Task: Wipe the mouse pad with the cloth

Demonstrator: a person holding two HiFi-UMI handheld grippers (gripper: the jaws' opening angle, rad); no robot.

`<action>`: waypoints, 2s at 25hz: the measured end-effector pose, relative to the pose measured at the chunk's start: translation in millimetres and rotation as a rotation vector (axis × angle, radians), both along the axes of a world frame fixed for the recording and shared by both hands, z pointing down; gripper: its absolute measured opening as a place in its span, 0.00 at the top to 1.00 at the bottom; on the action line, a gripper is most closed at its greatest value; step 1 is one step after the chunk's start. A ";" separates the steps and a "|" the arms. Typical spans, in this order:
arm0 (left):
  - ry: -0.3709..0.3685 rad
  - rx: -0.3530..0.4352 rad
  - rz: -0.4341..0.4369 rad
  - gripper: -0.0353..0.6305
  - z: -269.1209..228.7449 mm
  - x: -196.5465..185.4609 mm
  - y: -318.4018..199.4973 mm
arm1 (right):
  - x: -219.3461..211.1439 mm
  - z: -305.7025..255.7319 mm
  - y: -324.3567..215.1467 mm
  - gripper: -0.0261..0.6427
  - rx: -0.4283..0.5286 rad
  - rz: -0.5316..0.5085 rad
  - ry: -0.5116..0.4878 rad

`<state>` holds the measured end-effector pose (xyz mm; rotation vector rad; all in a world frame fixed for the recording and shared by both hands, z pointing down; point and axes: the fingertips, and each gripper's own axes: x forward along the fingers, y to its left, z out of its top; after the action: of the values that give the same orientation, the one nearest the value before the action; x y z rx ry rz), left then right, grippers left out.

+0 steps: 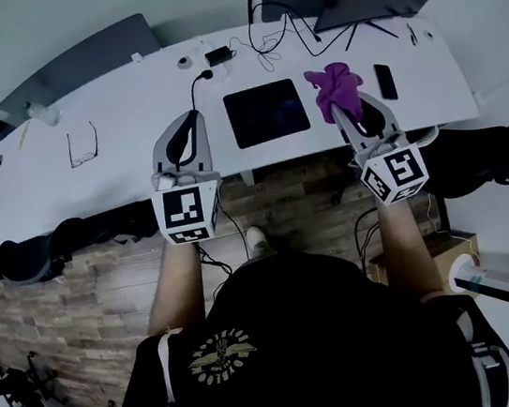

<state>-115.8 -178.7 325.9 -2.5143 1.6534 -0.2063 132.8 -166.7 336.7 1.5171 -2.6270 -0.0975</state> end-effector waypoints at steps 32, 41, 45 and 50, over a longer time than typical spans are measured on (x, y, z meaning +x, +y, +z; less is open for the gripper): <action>-0.002 -0.113 -0.029 0.94 73.7 7.4 -122.4 | -43.6 77.8 -144.9 0.79 -0.190 -0.137 -0.017; 0.012 -0.148 -0.074 0.94 104.9 10.7 -175.0 | -64.0 167.2 -214.5 0.79 -0.333 -0.223 0.028; 0.018 -0.182 -0.106 0.94 129.5 3.9 -178.8 | -88.4 215.4 -222.1 0.79 -0.402 -0.296 0.069; 0.021 -0.246 -0.159 0.94 158.6 -15.4 -171.9 | -130.8 272.2 -219.9 0.79 -0.476 -0.393 0.080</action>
<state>-131.2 -350.5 484.5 -2.5596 1.9471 -0.4251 2.0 -386.6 608.9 0.8254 -2.5912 0.3985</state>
